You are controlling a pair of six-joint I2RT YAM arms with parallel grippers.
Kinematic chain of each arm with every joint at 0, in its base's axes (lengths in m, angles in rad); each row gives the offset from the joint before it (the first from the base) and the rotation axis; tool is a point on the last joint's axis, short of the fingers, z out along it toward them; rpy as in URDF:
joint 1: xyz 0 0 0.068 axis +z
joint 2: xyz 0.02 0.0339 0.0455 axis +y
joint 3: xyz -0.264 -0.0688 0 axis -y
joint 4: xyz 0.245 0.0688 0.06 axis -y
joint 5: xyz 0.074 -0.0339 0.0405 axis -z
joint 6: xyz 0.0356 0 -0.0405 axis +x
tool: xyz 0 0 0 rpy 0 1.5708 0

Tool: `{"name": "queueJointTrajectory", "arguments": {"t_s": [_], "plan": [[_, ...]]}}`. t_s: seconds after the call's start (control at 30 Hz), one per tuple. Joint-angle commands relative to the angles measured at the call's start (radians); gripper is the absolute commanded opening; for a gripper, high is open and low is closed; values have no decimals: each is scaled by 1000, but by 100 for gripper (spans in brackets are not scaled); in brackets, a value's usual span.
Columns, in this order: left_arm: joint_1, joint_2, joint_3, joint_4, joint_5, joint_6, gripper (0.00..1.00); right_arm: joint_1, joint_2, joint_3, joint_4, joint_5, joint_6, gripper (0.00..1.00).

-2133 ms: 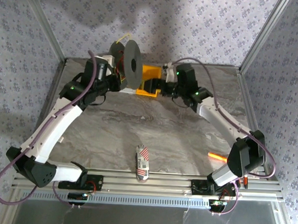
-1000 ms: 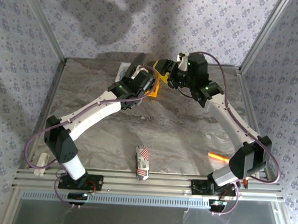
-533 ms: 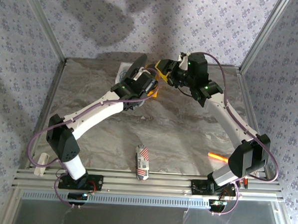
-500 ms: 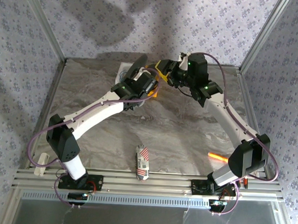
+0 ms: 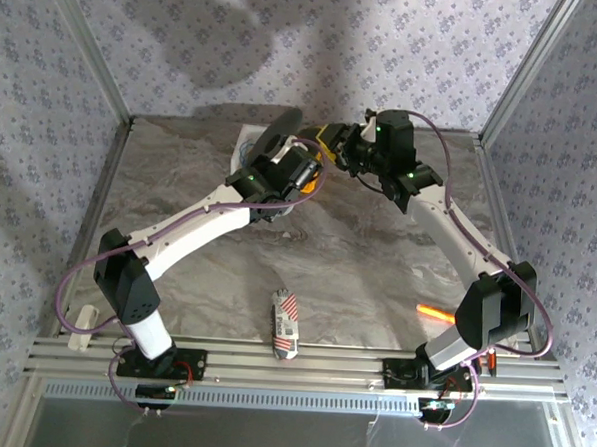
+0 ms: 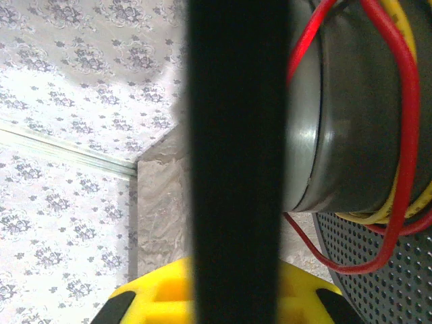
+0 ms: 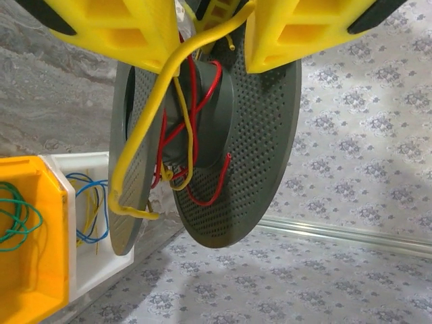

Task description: Wrap the cables

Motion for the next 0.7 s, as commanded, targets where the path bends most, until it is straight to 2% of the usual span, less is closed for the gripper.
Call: {"name": "queueJointTrajectory", "arguments": {"t_s": [0.0,0.1,0.2,0.3,0.53,0.67], "plan": [[-11,-22,14,76,-67,10,0,-15,-13,-28,27,26,27,30],[-12,-23,13,81,-68,16,0,-25,-20,-41,36,27,35,27],[-12,-23,12,82,-71,21,0,-34,-22,-46,40,28,40,11],[-15,-26,12,84,-74,21,0,-35,-24,-51,39,27,41,1],[-15,-17,22,82,-80,25,0,-33,-46,-77,70,15,15,0],[-14,4,33,67,-79,27,0,-28,-81,-80,103,-4,-55,0]]}}
